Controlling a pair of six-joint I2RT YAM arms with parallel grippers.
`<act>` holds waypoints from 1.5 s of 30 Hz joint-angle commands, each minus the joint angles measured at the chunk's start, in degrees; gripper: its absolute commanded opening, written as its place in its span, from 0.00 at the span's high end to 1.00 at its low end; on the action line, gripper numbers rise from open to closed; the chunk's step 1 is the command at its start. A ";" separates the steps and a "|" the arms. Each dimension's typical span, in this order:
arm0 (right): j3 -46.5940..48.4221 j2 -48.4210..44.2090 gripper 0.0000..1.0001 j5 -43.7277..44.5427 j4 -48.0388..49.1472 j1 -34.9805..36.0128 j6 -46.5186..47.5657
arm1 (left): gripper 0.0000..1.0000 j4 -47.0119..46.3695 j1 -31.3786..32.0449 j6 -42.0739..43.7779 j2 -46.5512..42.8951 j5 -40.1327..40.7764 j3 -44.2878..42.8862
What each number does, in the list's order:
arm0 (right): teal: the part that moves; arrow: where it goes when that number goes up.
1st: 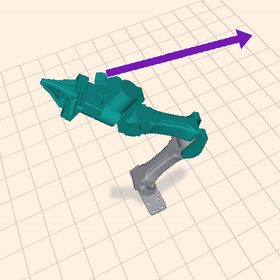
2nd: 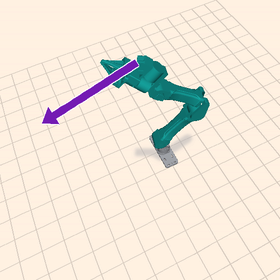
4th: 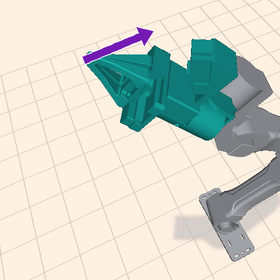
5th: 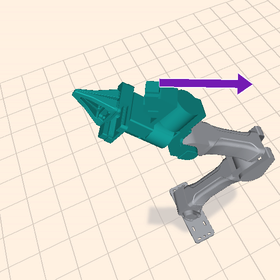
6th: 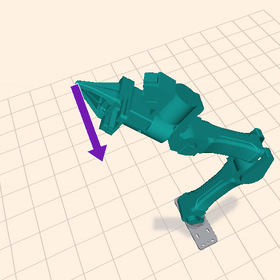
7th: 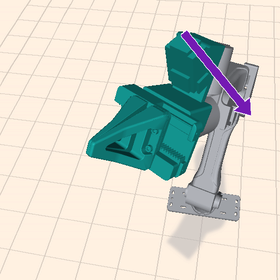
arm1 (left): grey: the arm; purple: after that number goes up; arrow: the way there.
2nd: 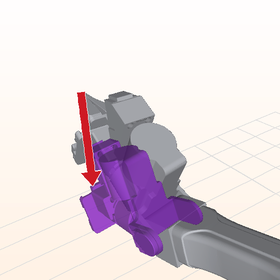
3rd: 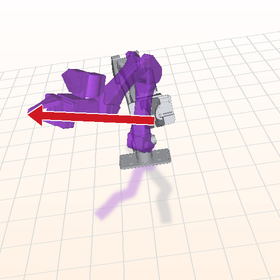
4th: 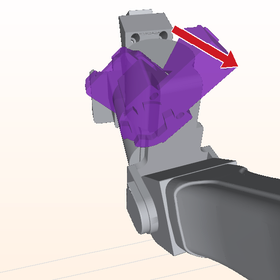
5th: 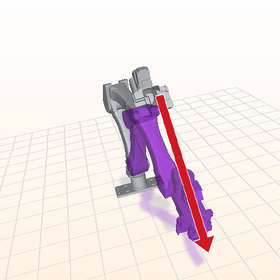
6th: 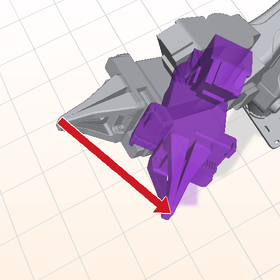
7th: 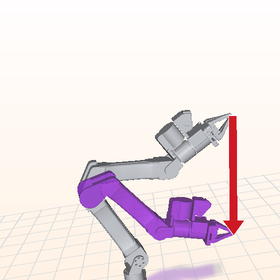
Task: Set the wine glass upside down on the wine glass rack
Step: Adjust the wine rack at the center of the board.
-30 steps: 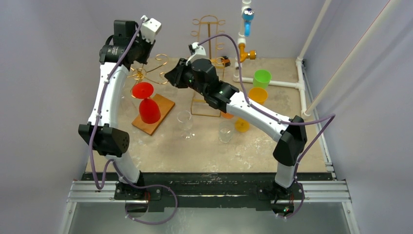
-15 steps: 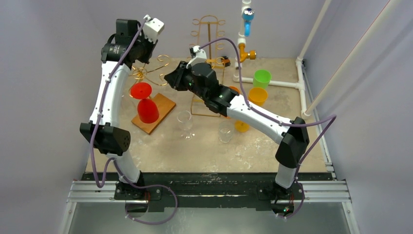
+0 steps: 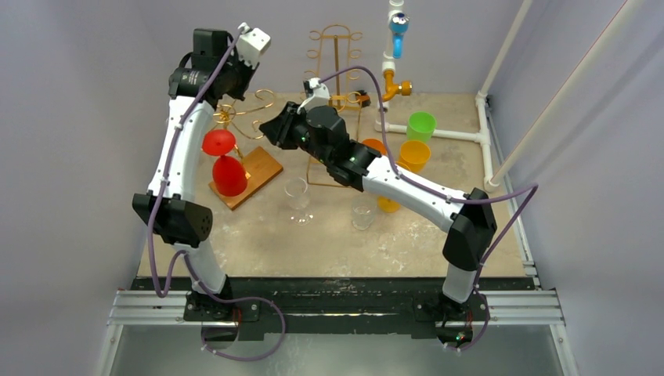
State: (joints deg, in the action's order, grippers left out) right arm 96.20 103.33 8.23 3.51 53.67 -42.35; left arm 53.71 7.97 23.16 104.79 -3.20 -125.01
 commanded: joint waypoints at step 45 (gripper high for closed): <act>-3.66 -9.10 0.45 -7.70 -17.50 -2.43 7.15 | 0.10 1.85 1.44 -0.98 -7.05 11.81 1.93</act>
State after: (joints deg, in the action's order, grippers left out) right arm 93.47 95.74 0.47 -13.21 51.70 -36.77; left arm 49.60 9.41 26.15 100.62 0.05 -123.63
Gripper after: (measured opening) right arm 0.544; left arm 0.899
